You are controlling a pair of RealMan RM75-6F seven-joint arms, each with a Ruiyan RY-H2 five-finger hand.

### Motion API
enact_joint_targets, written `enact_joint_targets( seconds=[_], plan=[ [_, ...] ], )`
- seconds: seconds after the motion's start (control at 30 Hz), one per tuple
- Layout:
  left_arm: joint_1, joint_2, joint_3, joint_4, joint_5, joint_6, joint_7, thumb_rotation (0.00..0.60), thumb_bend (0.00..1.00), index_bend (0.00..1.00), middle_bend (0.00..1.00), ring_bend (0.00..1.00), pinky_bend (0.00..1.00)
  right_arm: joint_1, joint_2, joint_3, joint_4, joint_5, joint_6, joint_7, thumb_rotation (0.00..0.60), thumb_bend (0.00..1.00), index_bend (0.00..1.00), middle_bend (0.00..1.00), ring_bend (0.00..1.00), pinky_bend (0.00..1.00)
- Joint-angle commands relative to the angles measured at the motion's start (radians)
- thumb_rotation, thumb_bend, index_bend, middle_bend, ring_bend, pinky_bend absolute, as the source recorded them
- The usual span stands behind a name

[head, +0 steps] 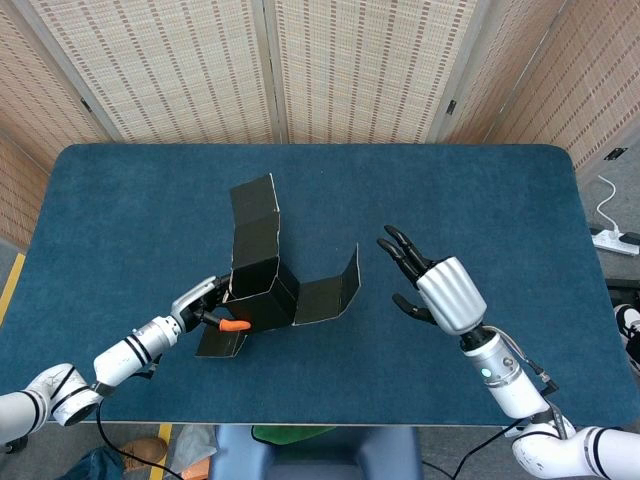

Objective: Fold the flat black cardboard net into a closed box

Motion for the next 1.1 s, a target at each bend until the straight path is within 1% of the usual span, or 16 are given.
enact_joint_targets(
  seconds=[0.03,0.1,0.17,0.3,0.4,0.5,0.6,0.77,0.93,1.1],
  plan=[
    [-0.011,0.030,0.008,-0.030,0.024,0.030,-0.066,0.600,0.18,0.29,0.26,0.50,0.58,-0.018,-0.022,0.012,0.018,-0.012,0.018,0.041,0.600,0.22,0.00,0.00,0.66,1.00],
    [-0.017,0.042,0.006,-0.053,0.023,0.038,-0.108,0.600,0.18,0.29,0.26,0.50,0.58,-0.017,-0.049,0.023,0.028,-0.023,0.018,0.081,0.600,0.22,0.00,0.01,0.66,1.00],
    [-0.025,0.060,0.000,-0.088,0.023,0.047,-0.145,0.600,0.18,0.29,0.26,0.50,0.58,0.010,-0.118,0.048,0.044,-0.030,-0.004,0.088,0.600,0.22,0.00,0.01,0.66,1.00],
    [-0.033,0.070,-0.009,-0.122,0.004,0.038,-0.124,0.600,0.18,0.29,0.26,0.50,0.58,0.047,-0.230,0.100,0.081,-0.036,-0.018,0.055,0.600,0.22,0.00,0.01,0.66,1.00],
    [-0.037,0.070,-0.010,-0.133,-0.002,0.029,-0.097,0.600,0.18,0.29,0.26,0.50,0.58,0.075,-0.297,0.144,0.115,-0.041,-0.017,-0.002,0.600,0.21,0.00,0.01,0.66,1.00],
    [-0.034,0.068,-0.007,-0.134,0.000,0.033,-0.057,0.600,0.18,0.29,0.26,0.50,0.58,0.102,-0.342,0.183,0.139,-0.038,-0.024,-0.032,0.600,0.21,0.00,0.01,0.66,1.00],
    [-0.030,0.064,-0.004,-0.127,0.003,0.039,-0.016,0.600,0.18,0.29,0.26,0.50,0.58,0.124,-0.360,0.207,0.146,-0.040,-0.037,-0.040,0.600,0.21,0.00,0.01,0.66,1.00],
    [-0.027,0.055,0.002,-0.105,0.011,0.046,0.031,0.600,0.18,0.29,0.26,0.50,0.58,0.145,-0.353,0.224,0.138,-0.051,-0.058,-0.076,0.600,0.21,0.00,0.02,0.66,1.00],
    [-0.028,0.045,0.001,-0.082,0.012,0.042,0.134,0.600,0.18,0.28,0.25,0.50,0.58,0.162,-0.322,0.216,0.099,-0.054,-0.112,-0.112,0.600,0.19,0.00,0.03,0.66,1.00],
    [-0.032,0.043,-0.002,-0.085,0.001,0.026,0.231,0.600,0.18,0.28,0.25,0.50,0.58,0.180,-0.299,0.189,0.070,-0.066,-0.176,-0.175,0.600,0.17,0.00,0.05,0.66,1.00]
  ],
)
